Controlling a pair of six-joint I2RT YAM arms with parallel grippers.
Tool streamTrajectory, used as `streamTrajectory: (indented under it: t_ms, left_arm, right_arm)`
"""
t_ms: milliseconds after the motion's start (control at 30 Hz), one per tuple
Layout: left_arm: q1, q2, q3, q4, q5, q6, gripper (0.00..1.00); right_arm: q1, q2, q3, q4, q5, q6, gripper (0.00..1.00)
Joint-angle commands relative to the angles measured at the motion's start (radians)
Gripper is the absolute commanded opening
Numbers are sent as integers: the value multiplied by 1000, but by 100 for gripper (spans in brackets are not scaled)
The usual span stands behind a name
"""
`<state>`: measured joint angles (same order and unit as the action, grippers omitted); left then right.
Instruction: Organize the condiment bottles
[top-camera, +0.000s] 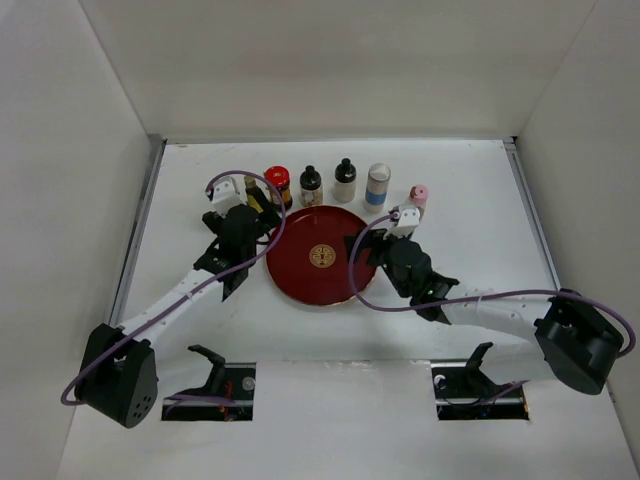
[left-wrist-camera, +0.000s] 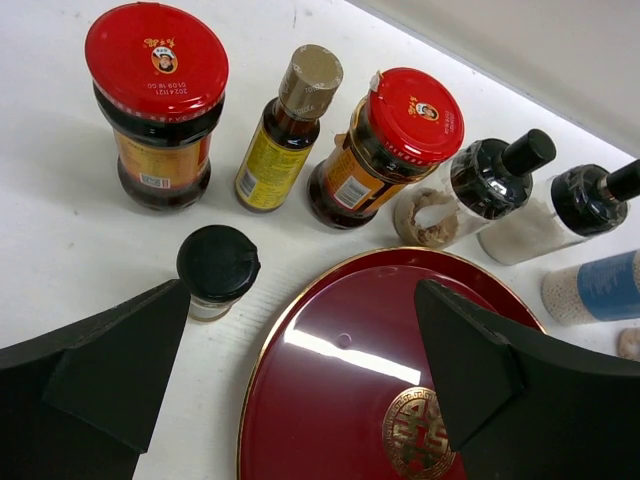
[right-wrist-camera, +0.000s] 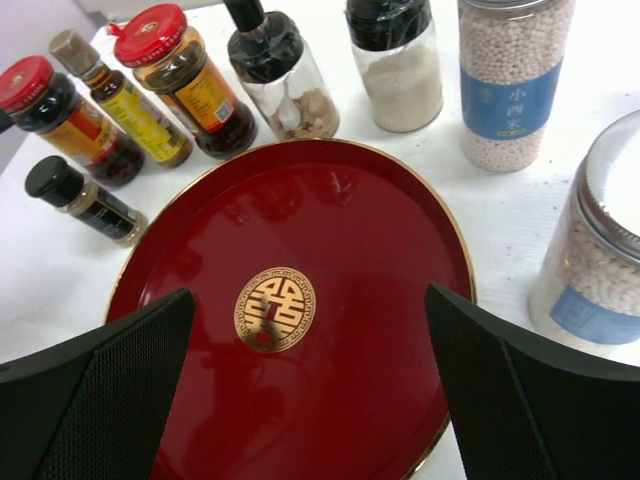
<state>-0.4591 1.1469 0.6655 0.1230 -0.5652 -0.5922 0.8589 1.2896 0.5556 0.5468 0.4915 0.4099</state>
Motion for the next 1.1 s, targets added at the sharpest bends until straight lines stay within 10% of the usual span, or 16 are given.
streamTrajectory:
  t_ms: [0,133,333,433,567,667,733,1067]
  left_arm:
    - [10,-12,31,40,-16,-15,100]
    - [23,-30,14,85,-18,9,100]
    - [38,-13,31,116,-51,68,100]
    - [41,-12,32,122,-41,80,100]
    - [50,-30,10,167,-35,100,98]
    - [38,-55,-6,167,-54,140,48]
    - [35,-52,-7,132,-55,149,36]
    - [47,71,26,12,-67,141,74]
  right_arm:
    - [9,0,33,70,-34,20,100]
    - [9,10,40,67,-68,24,97]
    - [9,-33,26,62,-76,24,28]
    - [6,-55,18,42,-77,41,11]
    - [2,-53,33,1,-73,46,12]
    - [-5,-39,41,-10,-79,44,15]
    - [-2,-36,43,-11,-77,40,16]
    - [-2,-19,53,-16,-88,32,34]
